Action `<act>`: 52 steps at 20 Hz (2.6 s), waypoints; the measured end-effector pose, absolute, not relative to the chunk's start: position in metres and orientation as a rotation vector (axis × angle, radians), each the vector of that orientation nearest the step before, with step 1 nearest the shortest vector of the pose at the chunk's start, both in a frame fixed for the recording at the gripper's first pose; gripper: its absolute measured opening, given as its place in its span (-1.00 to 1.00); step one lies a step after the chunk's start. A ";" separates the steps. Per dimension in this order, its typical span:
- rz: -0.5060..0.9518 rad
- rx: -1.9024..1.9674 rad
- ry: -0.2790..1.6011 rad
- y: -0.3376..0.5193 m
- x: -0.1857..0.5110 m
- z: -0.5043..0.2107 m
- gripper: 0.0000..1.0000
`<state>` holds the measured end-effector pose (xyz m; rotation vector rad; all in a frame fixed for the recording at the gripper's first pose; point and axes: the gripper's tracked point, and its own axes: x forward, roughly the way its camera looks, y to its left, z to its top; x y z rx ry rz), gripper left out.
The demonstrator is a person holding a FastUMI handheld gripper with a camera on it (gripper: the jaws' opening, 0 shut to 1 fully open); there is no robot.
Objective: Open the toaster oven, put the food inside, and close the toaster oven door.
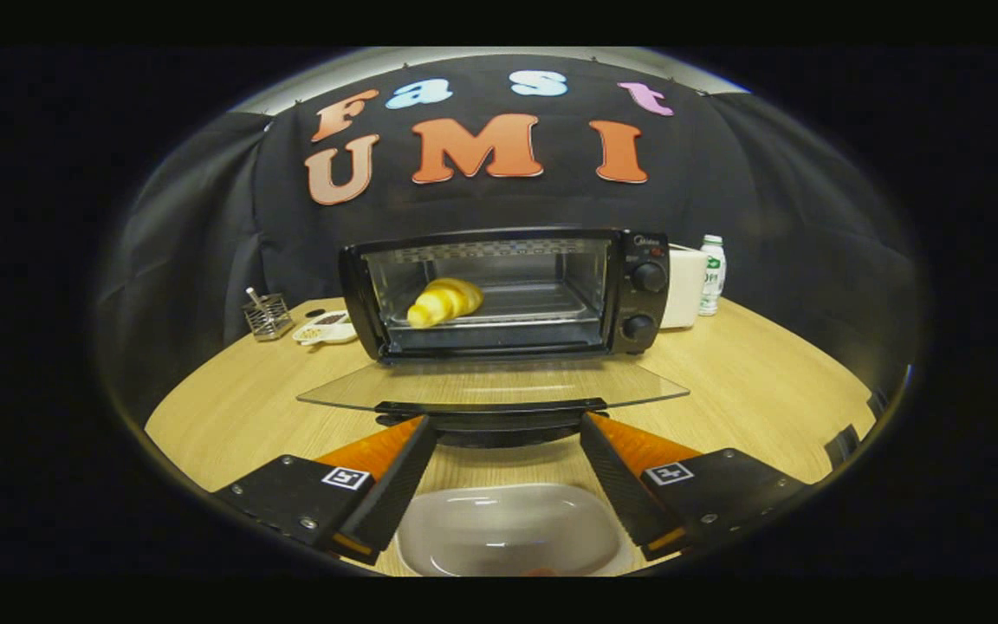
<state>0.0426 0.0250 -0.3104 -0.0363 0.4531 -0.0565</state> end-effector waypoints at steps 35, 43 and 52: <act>-0.069 0.158 0.261 0.031 0.158 -0.210 0.97; -0.058 0.016 0.179 0.027 0.115 -0.135 0.97; -0.048 -0.105 0.085 0.028 0.043 -0.067 0.98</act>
